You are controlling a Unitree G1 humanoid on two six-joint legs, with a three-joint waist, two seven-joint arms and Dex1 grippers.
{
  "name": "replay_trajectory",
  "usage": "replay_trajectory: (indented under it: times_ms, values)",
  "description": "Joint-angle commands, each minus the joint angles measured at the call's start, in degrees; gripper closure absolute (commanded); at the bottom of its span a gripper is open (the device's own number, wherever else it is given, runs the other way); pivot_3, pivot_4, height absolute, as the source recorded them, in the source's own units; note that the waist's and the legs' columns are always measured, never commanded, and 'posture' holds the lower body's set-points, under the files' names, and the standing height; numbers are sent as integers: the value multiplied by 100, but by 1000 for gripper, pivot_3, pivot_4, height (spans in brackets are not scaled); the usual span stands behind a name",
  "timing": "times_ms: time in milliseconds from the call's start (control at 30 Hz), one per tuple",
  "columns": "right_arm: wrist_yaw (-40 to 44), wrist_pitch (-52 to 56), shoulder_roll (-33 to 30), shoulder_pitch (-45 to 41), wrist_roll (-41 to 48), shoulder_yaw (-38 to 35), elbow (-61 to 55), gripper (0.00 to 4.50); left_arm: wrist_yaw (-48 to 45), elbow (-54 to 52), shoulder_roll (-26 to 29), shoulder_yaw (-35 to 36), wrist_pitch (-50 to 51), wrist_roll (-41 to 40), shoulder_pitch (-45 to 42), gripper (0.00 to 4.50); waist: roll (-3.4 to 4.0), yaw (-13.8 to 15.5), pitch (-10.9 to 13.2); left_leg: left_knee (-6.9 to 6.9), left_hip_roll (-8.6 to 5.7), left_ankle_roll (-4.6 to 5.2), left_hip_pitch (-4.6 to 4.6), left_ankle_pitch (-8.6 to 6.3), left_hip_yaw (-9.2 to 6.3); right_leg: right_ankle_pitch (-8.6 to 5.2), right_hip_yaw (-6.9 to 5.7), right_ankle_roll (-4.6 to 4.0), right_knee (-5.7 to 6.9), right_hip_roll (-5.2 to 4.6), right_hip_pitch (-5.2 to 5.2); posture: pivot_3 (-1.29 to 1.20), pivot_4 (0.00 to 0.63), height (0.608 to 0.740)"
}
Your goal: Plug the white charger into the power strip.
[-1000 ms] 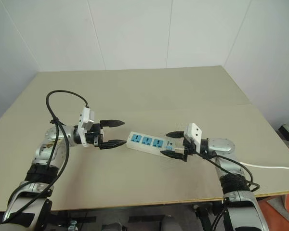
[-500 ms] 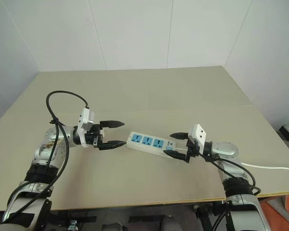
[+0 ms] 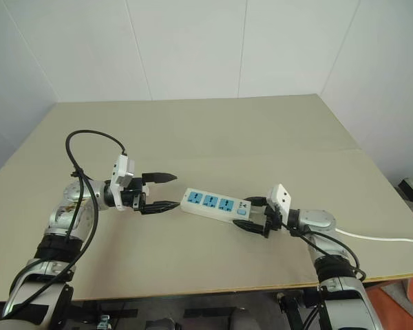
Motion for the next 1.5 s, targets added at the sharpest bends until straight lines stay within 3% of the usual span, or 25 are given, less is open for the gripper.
replay_trajectory:
  times_ms: [33,867,1033,1200,1400,1500]
  values:
    - [-3,-151,14,-137,29,-39,47,77,28,-218,88,83,-40,-48,6,0,0,2,0,0,0,0,0,0,0,0,0,0,0,0,0,0,150,740]
    - [21,-282,193,-138,173,-132,131,77,68,-300,70,64,11,-79,78,0,0,2,0,0,0,0,0,0,0,0,0,0,0,0,0,0,150,740]
    - [60,-300,193,-133,190,-155,164,1077,93,-305,66,76,-10,-73,110,0,0,2,0,0,0,0,0,0,0,0,0,0,0,-1,0,0,150,740]
    - [-55,-371,201,-118,165,-177,151,1076,103,-253,94,82,-70,-30,51,0,0,2,0,0,0,0,0,0,0,0,0,0,0,-1,0,0,150,740]
    - [-19,-463,214,-199,141,-152,284,1076,430,388,281,-173,-315,715,-827,0,-1,6,0,0,-1,0,0,0,-2,0,-1,0,1,0,0,0,150,740]
    - [12,-471,219,-257,130,-138,351,1076,427,867,494,-624,-403,1395,-1422,0,0,4,0,0,-4,0,0,0,-1,0,-1,0,-1,0,3,0,150,740]
